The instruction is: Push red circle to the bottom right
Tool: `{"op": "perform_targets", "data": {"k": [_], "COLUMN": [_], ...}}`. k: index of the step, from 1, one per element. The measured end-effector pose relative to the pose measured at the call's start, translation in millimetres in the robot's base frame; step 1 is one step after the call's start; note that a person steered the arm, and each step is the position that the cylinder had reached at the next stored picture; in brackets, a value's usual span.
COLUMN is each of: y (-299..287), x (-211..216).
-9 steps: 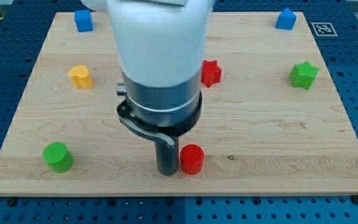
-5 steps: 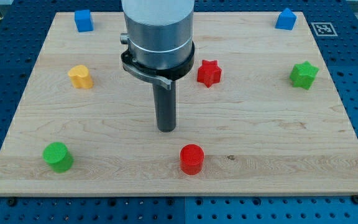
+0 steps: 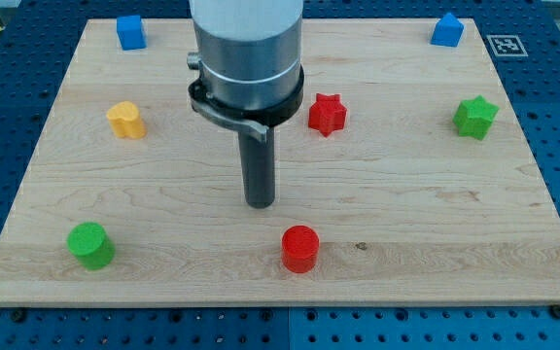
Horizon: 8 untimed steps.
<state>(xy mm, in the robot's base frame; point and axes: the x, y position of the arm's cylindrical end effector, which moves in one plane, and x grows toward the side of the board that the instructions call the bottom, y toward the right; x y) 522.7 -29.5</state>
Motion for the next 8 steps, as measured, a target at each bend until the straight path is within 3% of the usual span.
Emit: {"op": "perform_targets", "data": {"k": [4, 8], "y": [-7.1, 18.8], "x": [78.6, 65.5]}}
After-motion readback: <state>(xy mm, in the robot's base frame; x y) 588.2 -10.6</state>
